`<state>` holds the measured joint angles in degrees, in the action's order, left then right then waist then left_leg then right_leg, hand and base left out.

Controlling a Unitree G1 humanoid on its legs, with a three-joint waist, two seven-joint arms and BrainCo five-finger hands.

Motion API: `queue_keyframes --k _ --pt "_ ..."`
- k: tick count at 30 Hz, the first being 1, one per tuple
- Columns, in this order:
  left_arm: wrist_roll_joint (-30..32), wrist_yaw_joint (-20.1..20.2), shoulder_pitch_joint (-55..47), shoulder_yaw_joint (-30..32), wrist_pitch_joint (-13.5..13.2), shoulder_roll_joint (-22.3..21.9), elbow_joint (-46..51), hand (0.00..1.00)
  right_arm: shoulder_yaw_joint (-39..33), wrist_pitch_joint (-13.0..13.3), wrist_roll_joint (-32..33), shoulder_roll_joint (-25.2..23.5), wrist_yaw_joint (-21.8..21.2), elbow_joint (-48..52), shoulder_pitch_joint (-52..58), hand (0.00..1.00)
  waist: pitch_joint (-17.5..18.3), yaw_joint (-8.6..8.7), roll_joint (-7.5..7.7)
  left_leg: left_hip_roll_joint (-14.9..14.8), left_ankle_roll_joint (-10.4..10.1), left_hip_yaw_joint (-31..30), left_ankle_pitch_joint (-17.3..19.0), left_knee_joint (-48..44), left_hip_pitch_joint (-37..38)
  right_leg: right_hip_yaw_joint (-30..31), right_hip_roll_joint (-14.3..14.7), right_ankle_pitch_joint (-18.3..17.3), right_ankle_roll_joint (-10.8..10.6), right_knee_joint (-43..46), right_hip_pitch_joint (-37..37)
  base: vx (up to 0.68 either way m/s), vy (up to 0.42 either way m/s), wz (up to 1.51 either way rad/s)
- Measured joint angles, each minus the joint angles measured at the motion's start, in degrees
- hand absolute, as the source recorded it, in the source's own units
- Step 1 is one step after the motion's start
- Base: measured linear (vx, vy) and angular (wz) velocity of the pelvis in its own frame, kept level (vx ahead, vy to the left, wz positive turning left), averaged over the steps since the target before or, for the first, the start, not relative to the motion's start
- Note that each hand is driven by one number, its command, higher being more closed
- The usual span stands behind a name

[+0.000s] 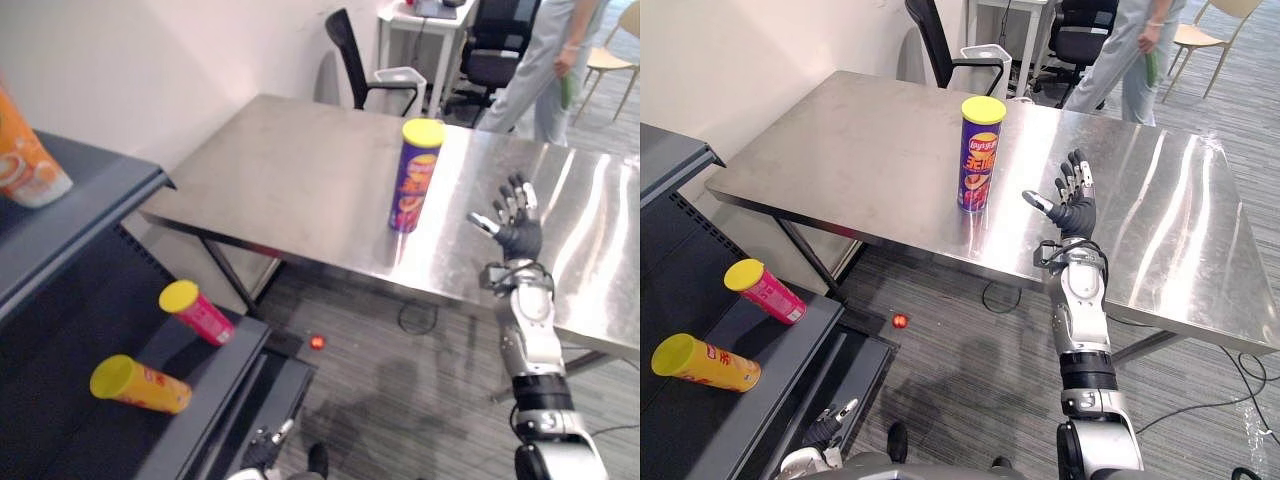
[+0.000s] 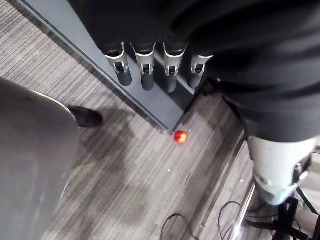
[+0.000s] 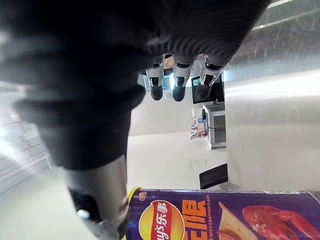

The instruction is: Put the gum and the chips on the shelf.

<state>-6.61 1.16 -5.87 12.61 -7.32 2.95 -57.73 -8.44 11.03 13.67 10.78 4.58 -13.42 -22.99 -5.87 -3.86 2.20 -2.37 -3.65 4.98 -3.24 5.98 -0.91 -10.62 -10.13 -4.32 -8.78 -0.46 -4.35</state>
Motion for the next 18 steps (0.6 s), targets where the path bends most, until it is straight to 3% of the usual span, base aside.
queue_keyframes --k 9,18 --pt "-1.7 -0.1 0.0 -1.0 0.0 0.0 1.4 0.00 0.3 -0.8 -0.2 0.0 0.2 -4.0 -4.0 0.00 -1.1 -1.23 0.16 0.2 0.0 -1.3 -0.3 0.0 -0.9 -1.5 0.0 0.0 0.0 -0.4 -0.1 0.00 -0.011 0.08" --pt "-2.3 -0.3 0.2 -1.1 -0.5 0.1 2.1 0.00 0.5 -1.0 -0.3 0.1 2.5 -8.4 -10.2 0.00 -2.6 -1.42 0.20 0.3 0.0 -2.0 -0.3 0.0 -1.2 -2.0 -0.1 0.0 0.0 -0.4 -0.1 -0.01 -0.009 0.04"
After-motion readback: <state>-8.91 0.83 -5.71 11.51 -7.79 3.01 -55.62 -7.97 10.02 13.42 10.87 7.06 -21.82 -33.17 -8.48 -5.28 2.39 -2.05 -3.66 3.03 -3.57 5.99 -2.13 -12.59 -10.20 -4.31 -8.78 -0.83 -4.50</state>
